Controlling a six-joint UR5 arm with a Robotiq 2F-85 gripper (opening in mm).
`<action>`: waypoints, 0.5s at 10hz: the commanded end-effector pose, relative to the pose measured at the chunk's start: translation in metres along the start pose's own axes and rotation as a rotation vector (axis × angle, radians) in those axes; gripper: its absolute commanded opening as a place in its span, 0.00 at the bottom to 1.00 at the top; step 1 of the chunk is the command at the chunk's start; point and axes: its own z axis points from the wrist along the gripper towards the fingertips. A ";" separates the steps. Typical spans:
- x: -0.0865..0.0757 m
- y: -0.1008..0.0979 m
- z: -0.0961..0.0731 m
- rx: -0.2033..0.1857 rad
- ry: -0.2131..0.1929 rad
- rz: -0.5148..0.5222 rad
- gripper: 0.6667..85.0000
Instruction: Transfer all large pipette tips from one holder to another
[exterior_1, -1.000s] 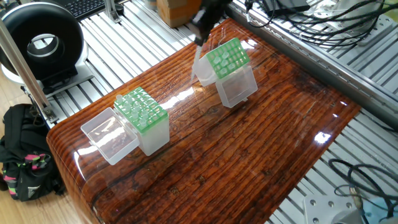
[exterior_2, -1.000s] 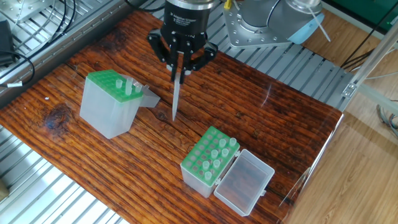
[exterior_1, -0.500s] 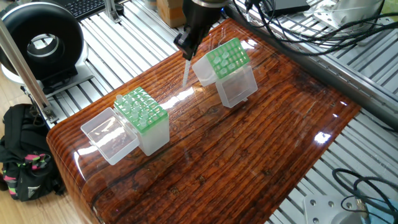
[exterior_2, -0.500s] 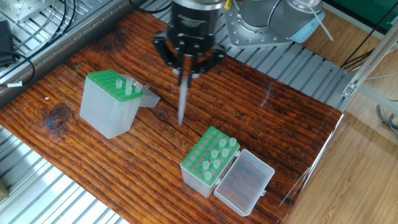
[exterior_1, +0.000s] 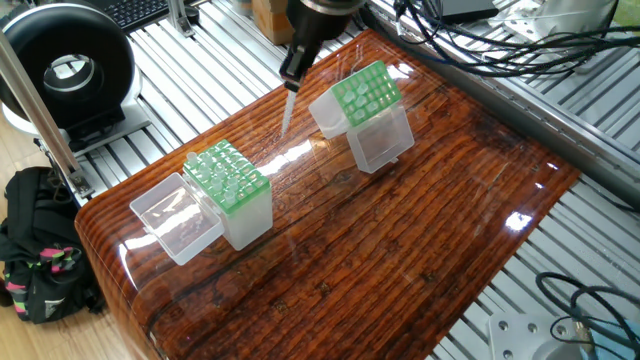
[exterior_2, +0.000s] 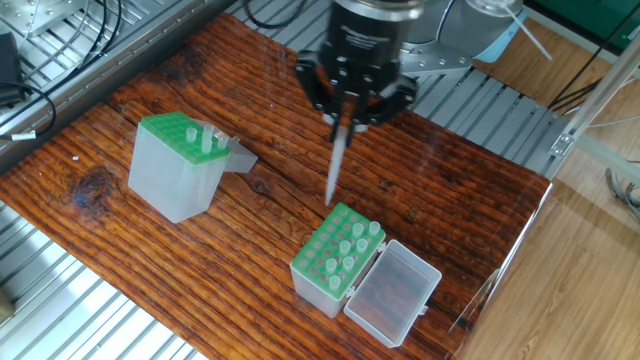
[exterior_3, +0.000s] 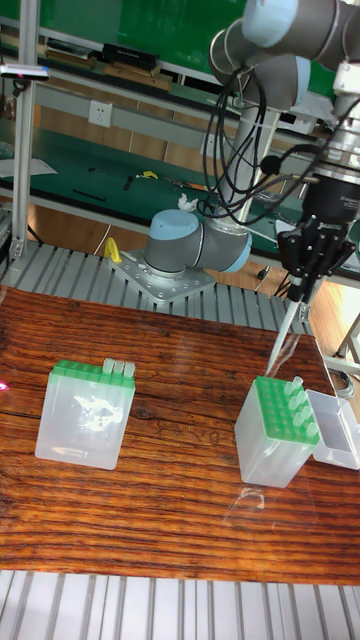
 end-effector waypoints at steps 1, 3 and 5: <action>0.012 0.027 0.005 -0.018 0.031 0.020 0.00; 0.009 0.034 0.008 -0.028 0.012 0.033 0.00; 0.009 0.035 0.014 -0.025 0.002 0.038 0.00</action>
